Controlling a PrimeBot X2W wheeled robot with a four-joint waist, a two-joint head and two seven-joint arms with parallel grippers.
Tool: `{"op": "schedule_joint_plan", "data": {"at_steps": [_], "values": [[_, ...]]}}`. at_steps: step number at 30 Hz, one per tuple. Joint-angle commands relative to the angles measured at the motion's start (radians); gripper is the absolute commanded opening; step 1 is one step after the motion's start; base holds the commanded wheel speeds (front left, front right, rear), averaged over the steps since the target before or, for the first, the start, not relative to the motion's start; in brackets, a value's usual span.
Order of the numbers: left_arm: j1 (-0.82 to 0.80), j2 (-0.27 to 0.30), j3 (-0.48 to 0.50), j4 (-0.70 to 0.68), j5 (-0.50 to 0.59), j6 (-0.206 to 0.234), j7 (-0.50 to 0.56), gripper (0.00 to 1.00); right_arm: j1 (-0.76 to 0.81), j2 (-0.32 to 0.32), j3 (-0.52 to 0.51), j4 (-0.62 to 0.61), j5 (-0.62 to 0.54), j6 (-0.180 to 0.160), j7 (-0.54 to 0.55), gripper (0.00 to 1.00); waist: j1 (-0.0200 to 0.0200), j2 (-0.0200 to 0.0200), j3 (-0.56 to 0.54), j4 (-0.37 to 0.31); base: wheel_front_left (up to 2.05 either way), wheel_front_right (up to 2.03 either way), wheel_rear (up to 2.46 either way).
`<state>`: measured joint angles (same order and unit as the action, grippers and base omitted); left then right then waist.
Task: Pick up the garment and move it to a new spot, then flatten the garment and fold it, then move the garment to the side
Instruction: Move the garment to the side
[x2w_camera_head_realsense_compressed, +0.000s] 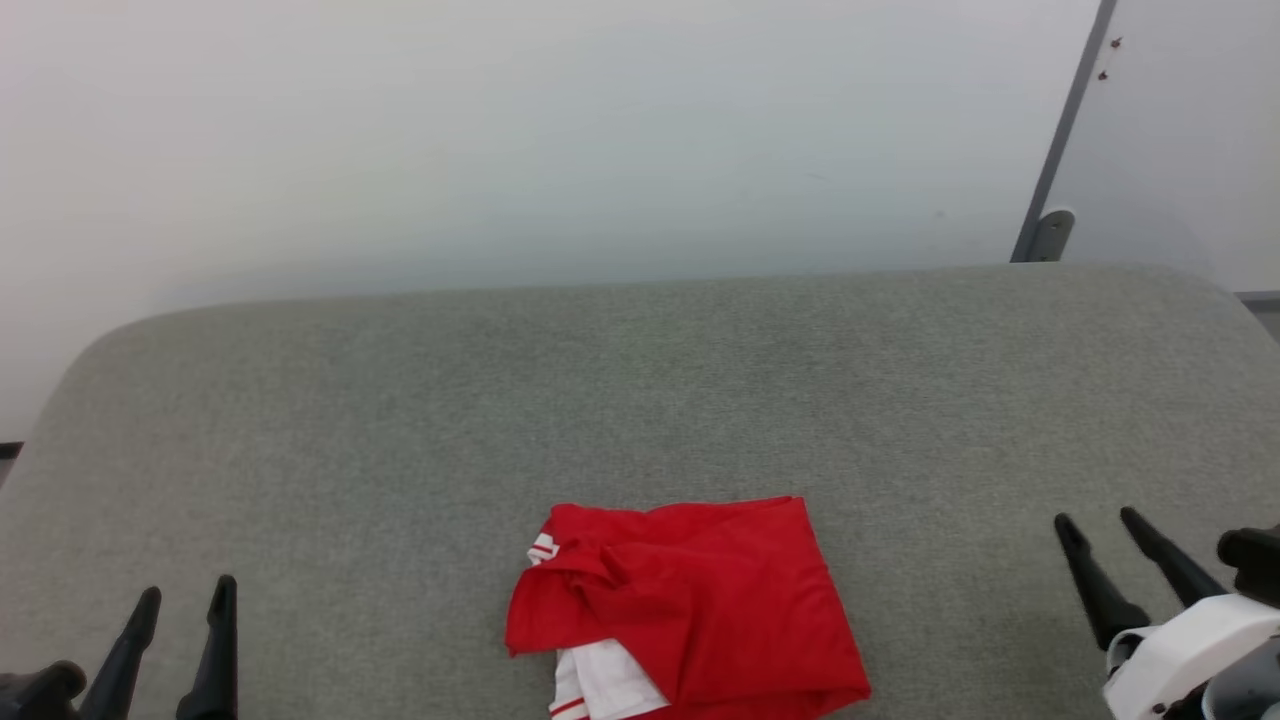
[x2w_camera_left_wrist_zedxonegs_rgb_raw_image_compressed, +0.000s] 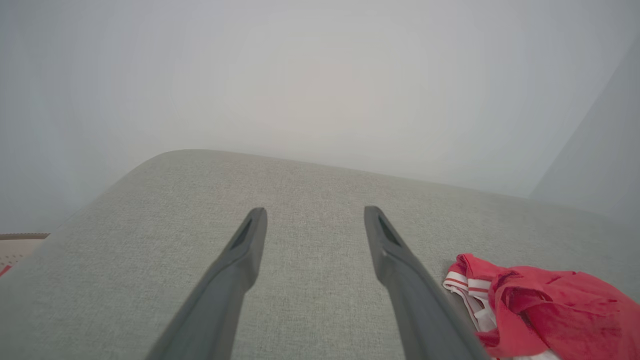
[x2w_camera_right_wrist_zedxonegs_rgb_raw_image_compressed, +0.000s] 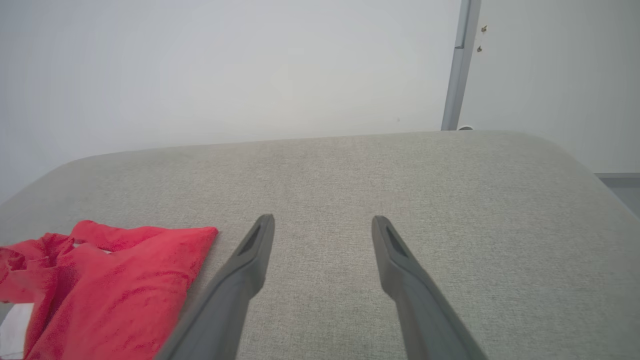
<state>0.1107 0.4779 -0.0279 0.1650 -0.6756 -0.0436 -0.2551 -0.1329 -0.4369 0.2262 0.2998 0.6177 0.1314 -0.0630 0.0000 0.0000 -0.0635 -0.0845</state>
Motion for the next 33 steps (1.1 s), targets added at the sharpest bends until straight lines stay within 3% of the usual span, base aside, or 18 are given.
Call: {"op": "schedule_joint_plan", "data": {"at_steps": [1, 10, 16, 25, 33], "values": [[-0.005, 0.004, 0.001, -0.004, 0.000, 0.001, 0.002, 1.00, -0.002, 0.007, 0.011, -0.005, 0.013, -0.002, 0.014, 1.00, 0.0000, 0.0000, 0.002, 0.013, 0.00, 0.00, 0.00], [-0.016, 0.006, -0.021, -0.016, -0.002, -0.004, 0.022, 1.00, -0.062, 0.045, 0.128, -0.016, 0.080, -0.002, 0.170, 1.00, 0.0000, 0.0000, 0.025, 0.088, 0.00, 0.00, 0.00], [-0.032, 0.001, -0.044, -0.011, 0.003, -0.009, 0.032, 1.00, -0.115, 0.061, 0.180, 0.016, 0.115, -0.002, 0.342, 1.00, 0.0000, 0.0000, 0.046, 0.139, 0.00, 0.00, 0.00], [-0.070, -0.009, -0.072, 0.005, 0.004, -0.024, 0.034, 1.00, -0.178, 0.081, 0.150, 0.092, 0.089, -0.001, 0.542, 1.00, 0.0000, 0.0000, 0.096, 0.199, 0.00, 0.00, 0.00], [-0.130, -0.024, -0.096, 0.042, 0.001, -0.042, 0.023, 1.00, -0.248, 0.145, 0.101, 0.195, 0.066, -0.001, 0.672, 1.00, 0.0000, 0.0000, 0.156, 0.245, 0.00, 0.00, 0.00]]}}
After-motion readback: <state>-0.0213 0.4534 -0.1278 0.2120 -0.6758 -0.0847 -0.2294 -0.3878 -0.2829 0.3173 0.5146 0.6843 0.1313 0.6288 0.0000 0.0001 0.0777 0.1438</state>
